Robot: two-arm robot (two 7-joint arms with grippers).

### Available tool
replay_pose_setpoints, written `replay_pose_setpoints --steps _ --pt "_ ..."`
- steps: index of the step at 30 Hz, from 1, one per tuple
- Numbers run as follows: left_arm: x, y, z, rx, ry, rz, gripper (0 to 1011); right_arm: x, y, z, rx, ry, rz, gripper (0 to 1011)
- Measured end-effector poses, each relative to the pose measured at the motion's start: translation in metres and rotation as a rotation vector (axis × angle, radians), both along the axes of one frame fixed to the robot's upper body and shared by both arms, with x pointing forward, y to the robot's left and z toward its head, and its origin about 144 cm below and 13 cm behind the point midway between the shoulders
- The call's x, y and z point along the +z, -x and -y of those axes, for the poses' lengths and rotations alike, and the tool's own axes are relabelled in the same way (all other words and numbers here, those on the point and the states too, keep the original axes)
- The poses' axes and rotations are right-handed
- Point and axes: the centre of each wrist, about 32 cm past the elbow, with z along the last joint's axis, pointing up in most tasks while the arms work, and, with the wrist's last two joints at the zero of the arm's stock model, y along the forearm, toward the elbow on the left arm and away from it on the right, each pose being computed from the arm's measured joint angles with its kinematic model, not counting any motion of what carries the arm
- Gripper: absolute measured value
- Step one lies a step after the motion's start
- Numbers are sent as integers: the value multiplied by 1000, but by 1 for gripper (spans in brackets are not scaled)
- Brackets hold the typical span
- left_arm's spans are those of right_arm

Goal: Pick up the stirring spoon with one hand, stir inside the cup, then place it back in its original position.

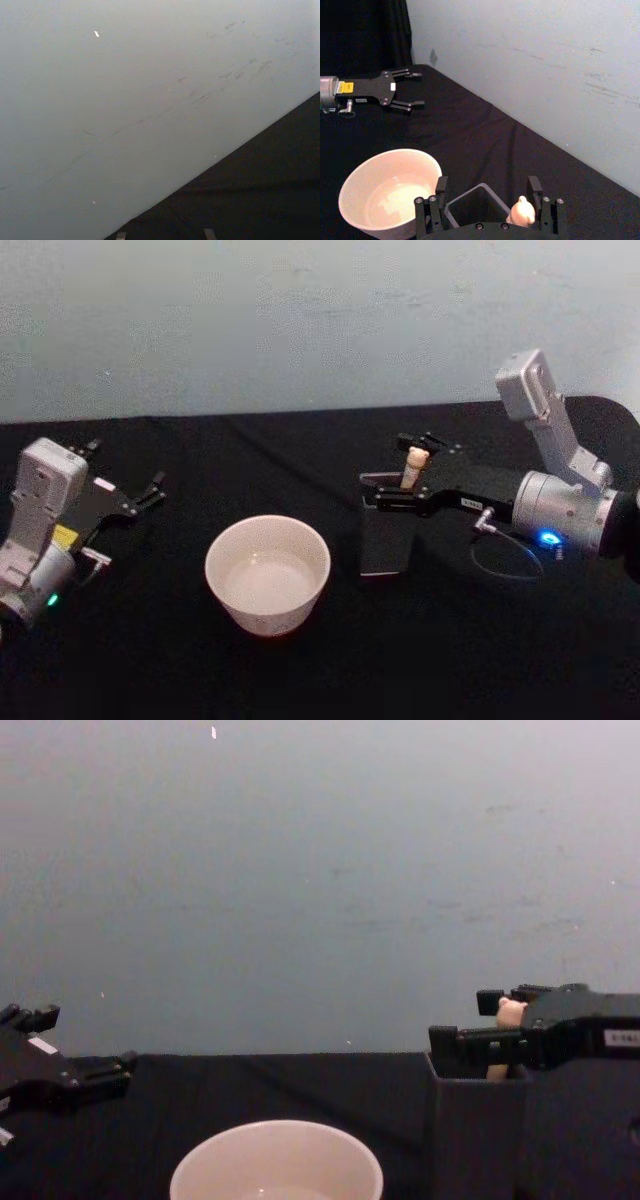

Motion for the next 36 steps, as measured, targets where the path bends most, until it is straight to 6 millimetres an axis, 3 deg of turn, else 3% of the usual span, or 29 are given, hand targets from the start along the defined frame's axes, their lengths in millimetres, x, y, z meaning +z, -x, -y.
replay_pose_setpoints --steps 20,27,36 --pt "0 0 0 0 0 0 1001 5 3 5 -57 -98 66 1002" --pt "0 0 0 0 0 0 1002 7 16 3 -261 -209 178 1002" --pt "0 0 0 0 0 0 1002 -8 25 -16 -607 -158 317 1002"
